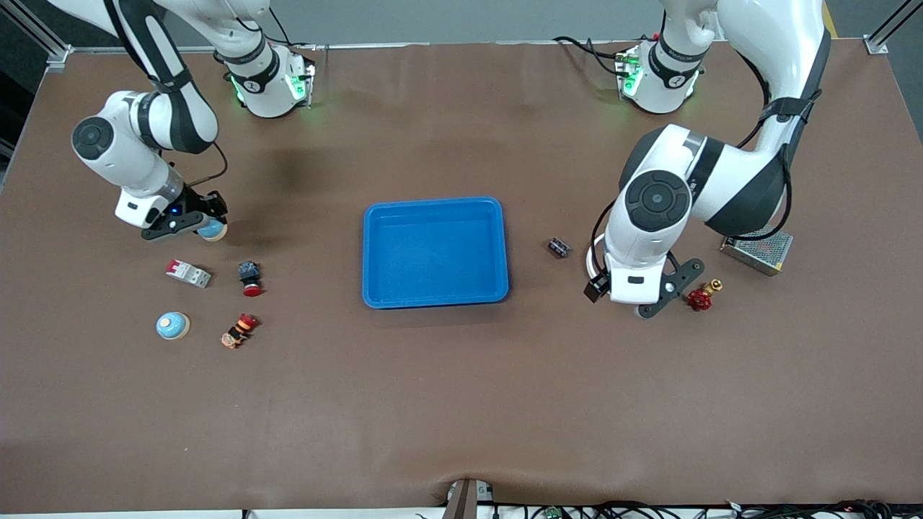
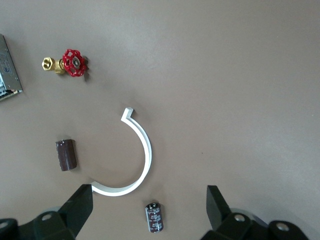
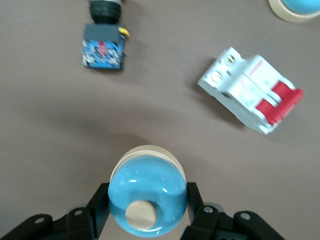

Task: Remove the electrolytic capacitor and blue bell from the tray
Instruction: 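Lower the bell beside the buttons while the left arm returns to rest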

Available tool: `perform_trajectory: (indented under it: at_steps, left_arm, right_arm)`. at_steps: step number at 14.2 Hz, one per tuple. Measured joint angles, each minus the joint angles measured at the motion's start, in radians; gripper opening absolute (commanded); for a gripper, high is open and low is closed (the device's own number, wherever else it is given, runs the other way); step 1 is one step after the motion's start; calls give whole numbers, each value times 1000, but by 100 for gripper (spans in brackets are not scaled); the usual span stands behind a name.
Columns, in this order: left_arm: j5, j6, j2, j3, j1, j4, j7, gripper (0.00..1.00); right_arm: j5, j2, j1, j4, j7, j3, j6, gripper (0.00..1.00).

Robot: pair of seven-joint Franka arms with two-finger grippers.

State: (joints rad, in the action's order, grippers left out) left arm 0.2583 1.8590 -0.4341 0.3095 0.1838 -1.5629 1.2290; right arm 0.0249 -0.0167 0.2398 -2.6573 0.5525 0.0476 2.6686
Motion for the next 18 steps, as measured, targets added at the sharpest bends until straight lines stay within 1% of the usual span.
perform_trajectory:
  at_steps: [5, 7, 12, 15, 17, 18]
  left_arm:
    - [0, -55, 2, 0, -14, 54, -75, 100]
    - [0, -75, 12, 0, -25, 77, -134, 100]
    - [0, -129, 72, 0, -73, 102, -235, 100]
    - [0, -200, 86, 0, -77, 153, -370, 100]
    - [0, -214, 95, 0, -93, 169, -425, 100]
    - [-2, -215, 101, 0, -106, 174, -456, 100]
  right_arm:
    - [0, -73, 45, -23, 45, 1, 98, 0]
    - [0, -101, 70, -24, 75, 1, 126, 0]
    - [0, -135, 104, -24, 88, 1, 133, 0]
    - [0, -151, 118, -24, 89, 1, 137, 0]
    - [0, -151, 119, -24, 89, 2, 138, 0]
    - [0, -151, 119, -24, 89, 2, 138, 18]
